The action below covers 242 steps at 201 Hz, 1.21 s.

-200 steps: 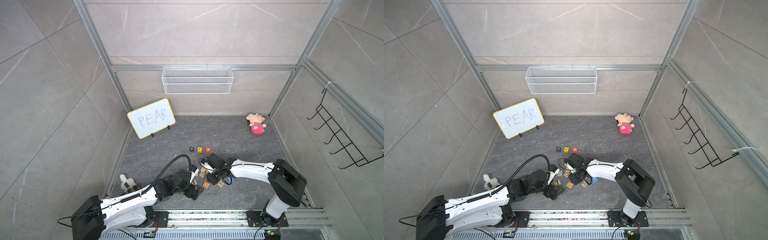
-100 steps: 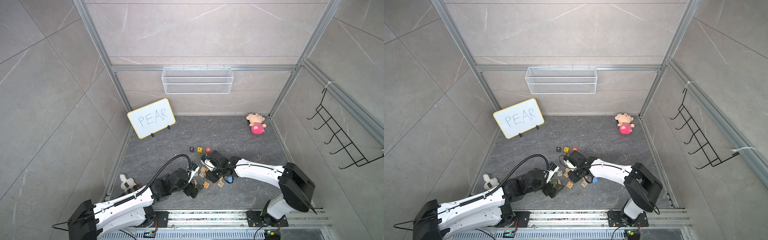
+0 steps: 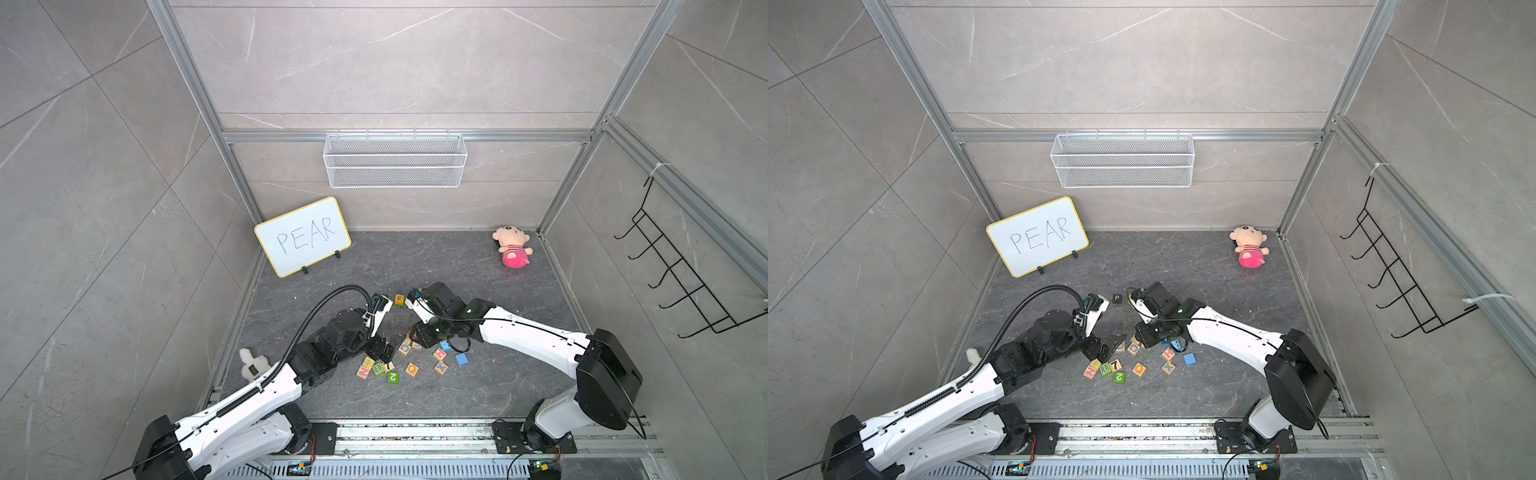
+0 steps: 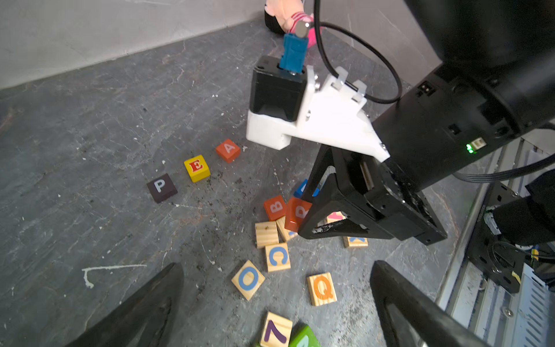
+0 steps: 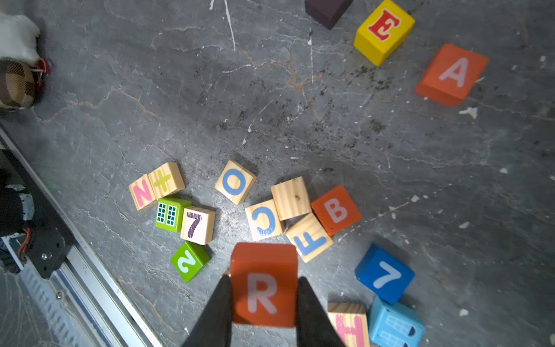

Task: Spell the uppercase word “pear” with letter blocks
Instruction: Pick up the letter block from the center of the board, then place the letter block at the center of the board.

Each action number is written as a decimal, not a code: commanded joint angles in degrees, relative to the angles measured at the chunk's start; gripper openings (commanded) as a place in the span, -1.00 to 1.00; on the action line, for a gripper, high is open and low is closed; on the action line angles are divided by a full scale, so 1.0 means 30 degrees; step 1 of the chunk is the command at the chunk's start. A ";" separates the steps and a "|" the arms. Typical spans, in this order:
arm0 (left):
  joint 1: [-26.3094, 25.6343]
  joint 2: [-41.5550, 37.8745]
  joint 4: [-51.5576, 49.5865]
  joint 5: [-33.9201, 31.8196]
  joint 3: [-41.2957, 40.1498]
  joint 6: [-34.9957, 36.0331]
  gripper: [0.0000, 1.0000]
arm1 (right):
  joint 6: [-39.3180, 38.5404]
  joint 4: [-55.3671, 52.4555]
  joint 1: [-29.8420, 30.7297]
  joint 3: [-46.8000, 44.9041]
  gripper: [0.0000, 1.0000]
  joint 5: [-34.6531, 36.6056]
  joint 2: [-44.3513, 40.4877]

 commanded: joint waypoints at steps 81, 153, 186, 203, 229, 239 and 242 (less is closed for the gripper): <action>0.2319 0.6480 0.4644 0.3326 0.4180 0.2129 1.00 | 0.1896 0.0586 -0.2572 0.2133 -0.39 -0.0332 0.1189; 0.2908 1.0046 0.5627 0.4543 0.5927 0.2377 0.99 | 0.2087 0.0136 -0.3826 0.2574 -0.39 0.1402 0.1943; 0.2943 1.1230 0.6465 0.5125 0.6240 0.2411 0.99 | 0.2332 -0.0002 -0.4213 0.2880 -0.39 0.2968 0.2316; 0.2929 1.1896 0.6100 0.5012 0.6725 0.2654 0.99 | 0.2672 -0.0105 -0.4326 0.3138 -0.39 0.3482 0.2822; 0.2949 1.2689 0.6007 0.5151 0.7235 0.2766 1.00 | 0.3098 -0.0741 -0.4479 0.3872 -0.43 0.4070 0.3804; 0.2940 1.2926 0.6007 0.5155 0.7371 0.2656 0.99 | 0.3182 -0.0807 -0.4543 0.3975 -0.43 0.4324 0.4177; 0.2948 1.2988 0.6007 0.5154 0.7384 0.2662 0.99 | 0.3230 -0.0807 -0.4576 0.3989 -0.43 0.4383 0.4247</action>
